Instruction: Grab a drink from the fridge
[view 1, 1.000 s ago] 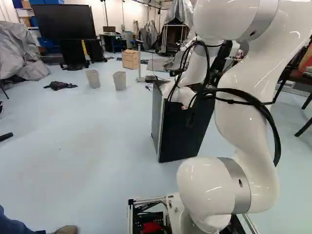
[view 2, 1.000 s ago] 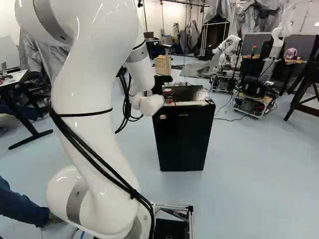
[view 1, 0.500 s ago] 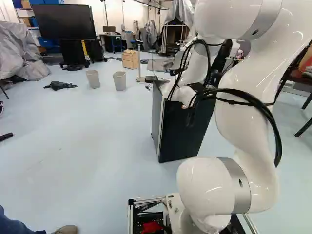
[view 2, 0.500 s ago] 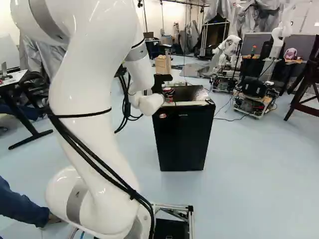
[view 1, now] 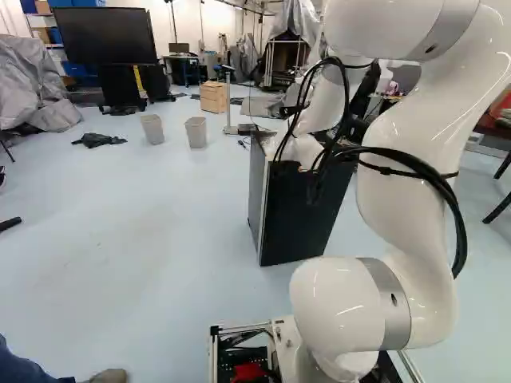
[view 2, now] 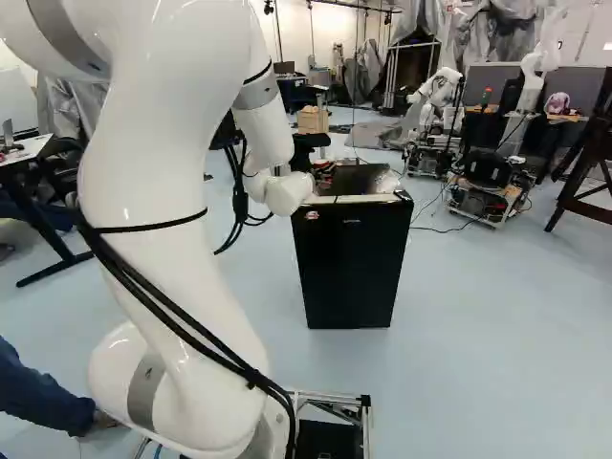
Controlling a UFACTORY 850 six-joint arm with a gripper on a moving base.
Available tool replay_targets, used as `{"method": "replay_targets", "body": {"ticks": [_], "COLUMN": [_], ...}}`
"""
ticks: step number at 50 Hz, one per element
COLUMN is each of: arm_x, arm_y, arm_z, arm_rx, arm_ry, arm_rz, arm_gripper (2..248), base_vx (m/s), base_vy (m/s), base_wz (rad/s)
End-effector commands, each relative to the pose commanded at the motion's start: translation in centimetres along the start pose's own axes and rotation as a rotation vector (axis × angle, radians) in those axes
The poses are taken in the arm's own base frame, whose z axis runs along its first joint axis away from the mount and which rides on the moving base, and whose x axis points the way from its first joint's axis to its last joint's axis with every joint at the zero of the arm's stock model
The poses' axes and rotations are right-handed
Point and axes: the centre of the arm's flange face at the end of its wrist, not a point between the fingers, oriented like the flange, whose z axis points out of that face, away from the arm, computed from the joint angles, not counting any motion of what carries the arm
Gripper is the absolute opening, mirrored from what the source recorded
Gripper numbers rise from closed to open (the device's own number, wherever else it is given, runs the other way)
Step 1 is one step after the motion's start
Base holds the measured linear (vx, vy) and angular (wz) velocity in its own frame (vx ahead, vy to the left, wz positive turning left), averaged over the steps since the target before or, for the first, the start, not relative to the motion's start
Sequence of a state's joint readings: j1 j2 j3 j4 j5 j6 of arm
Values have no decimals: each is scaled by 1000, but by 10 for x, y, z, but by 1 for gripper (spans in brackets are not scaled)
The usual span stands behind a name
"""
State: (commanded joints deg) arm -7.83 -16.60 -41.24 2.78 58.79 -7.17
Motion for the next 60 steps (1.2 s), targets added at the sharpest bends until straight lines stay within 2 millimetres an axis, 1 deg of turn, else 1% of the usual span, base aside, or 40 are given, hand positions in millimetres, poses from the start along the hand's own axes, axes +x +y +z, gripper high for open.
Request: {"method": "replay_targets", "body": {"ticks": [15, 30, 45, 60], "arm_x": [0, 0, -1, -4], "arm_y": [-1, -4, -9, -16], "arm_z": [-3, -15, -37, -69], "arm_rx": [2, 13, 31, 56], "arm_ry": [-2, -12, -30, -56], "arm_rz": [1, 5, 12, 22], "arm_gripper": [101, 101, 101, 101], "base_vx": [0, 0, 0, 0], "base_vy": [0, 0, 0, 0], "base_wz": [0, 0, 0, 0]}}
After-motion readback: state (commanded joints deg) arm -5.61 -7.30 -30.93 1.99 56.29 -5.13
